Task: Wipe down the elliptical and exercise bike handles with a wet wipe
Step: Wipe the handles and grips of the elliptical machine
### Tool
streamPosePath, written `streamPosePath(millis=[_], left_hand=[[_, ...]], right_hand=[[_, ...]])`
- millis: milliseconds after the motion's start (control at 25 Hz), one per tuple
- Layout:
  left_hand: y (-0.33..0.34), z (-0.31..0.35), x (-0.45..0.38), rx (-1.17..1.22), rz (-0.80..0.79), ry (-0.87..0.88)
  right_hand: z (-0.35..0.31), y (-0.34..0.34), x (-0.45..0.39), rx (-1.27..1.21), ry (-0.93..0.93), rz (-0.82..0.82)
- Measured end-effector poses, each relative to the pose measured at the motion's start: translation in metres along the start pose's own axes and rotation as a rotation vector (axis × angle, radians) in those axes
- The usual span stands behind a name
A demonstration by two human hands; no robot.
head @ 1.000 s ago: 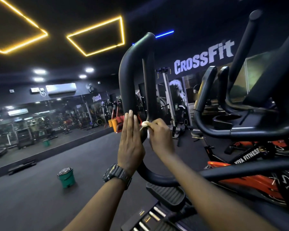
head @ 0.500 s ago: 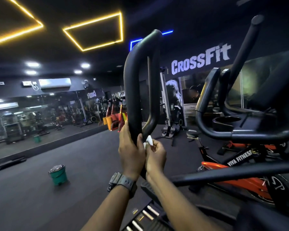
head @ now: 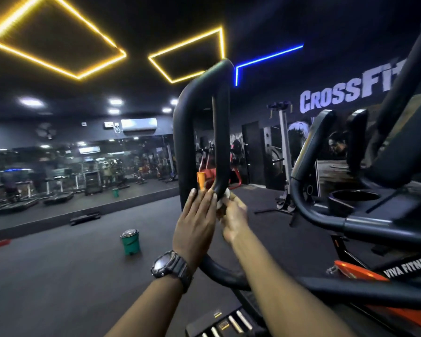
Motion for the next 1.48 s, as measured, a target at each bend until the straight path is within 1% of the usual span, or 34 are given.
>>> streamPosePath(millis=[80, 120, 160, 200, 280, 400, 440, 480, 520, 560, 600, 640, 680, 720, 800, 840, 920, 1000, 1040, 1160, 1200, 1280, 1360, 1400, 1480], left_hand=[[0.008, 0.009, -0.007, -0.104, -0.086, 0.008], [0.009, 0.012, -0.01, -0.106, -0.105, -0.013], [0.01, 0.013, -0.011, -0.078, -0.121, -0.053], [0.01, 0.013, -0.012, -0.033, -0.143, -0.099], [0.01, 0.013, -0.021, 0.08, -0.182, -0.184], [0.009, 0.005, -0.039, 0.365, -0.201, -0.298], [0.007, 0.001, -0.045, 0.445, -0.176, -0.34], [0.004, -0.002, -0.049, 0.502, -0.139, -0.374], [0.002, -0.003, -0.055, 0.55, -0.1, -0.391], [0.0, -0.004, -0.06, 0.6, -0.062, -0.388], [-0.001, -0.005, -0.065, 0.66, -0.025, -0.384], [-0.003, -0.007, -0.069, 0.716, 0.009, -0.4], [-0.001, -0.011, -0.072, 0.748, 0.03, -0.436], [-0.001, -0.014, -0.074, 0.747, 0.041, -0.483], [0.0, -0.019, -0.073, 0.689, 0.049, -0.542], [0.001, -0.02, -0.071, 0.666, 0.039, -0.545], [-0.002, -0.022, -0.069, 0.649, 0.013, -0.539], [-0.007, -0.026, -0.072, 0.696, 0.016, -0.543], [-0.011, -0.028, -0.076, 0.745, 0.026, -0.529], [-0.036, -0.035, -0.105, 0.8, 0.083, -0.444], [-0.045, -0.039, -0.116, 0.81, 0.115, -0.427], [-0.062, -0.05, -0.142, 0.841, 0.174, -0.413], [-0.077, -0.057, -0.163, 0.864, 0.213, -0.436], [-0.083, -0.059, -0.168, 0.87, 0.236, -0.453], [-0.09, -0.061, -0.17, 0.85, 0.282, -0.492]], right_hand=[[0.01, 0.003, 0.011, 0.015, 0.059, -0.102], [0.009, 0.002, 0.005, 0.044, 0.076, -0.124], [-0.002, 0.0, -0.007, 0.069, 0.06, -0.099], [-0.026, 0.0, -0.021, 0.111, -0.007, -0.069], [-0.062, 0.011, -0.04, 0.131, -0.094, -0.111], [-0.048, 0.01, -0.014, 0.268, -0.033, -0.223], [-0.049, 0.014, -0.008, 0.314, -0.027, -0.25], [-0.063, 0.017, -0.017, 0.39, -0.06, -0.211], [-0.087, 0.025, -0.033, 0.463, -0.148, -0.175], [-0.116, 0.042, -0.047, 0.526, -0.225, -0.177], [-0.139, 0.062, -0.054, 0.567, -0.279, -0.215], [-0.15, 0.072, -0.056, 0.612, -0.317, -0.232], [-0.146, 0.067, -0.051, 0.68, -0.328, -0.213], [-0.134, 0.054, -0.04, 0.739, -0.318, -0.201], [-0.115, 0.036, -0.015, 0.738, -0.291, -0.196], [-0.123, 0.042, -0.017, 0.735, -0.309, -0.186], [-0.172, 0.084, -0.041, 0.761, -0.427, -0.175], [-0.215, 0.128, -0.051, 0.803, -0.501, -0.172], [-0.217, 0.132, -0.055, 0.812, -0.534, -0.166], [-0.188, 0.11, -0.046, 0.772, -0.481, -0.186], [-0.195, 0.116, -0.046, 0.774, -0.497, -0.177], [-0.232, 0.142, -0.051, 0.795, -0.546, -0.176], [-0.249, 0.157, -0.05, 0.832, -0.576, -0.198], [-0.242, 0.148, -0.049, 0.881, -0.579, -0.186], [-0.216, 0.122, -0.048, 0.918, -0.519, -0.191]])
Point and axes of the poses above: each hand's wrist, its own x-axis away from the middle knuckle, its own y-axis out of the palm, z = x × y, the point moved 10 cm from there along -x, towards the middle knuckle, and after that the axes turned 15 degrees about -z, right-handed, at the moved point
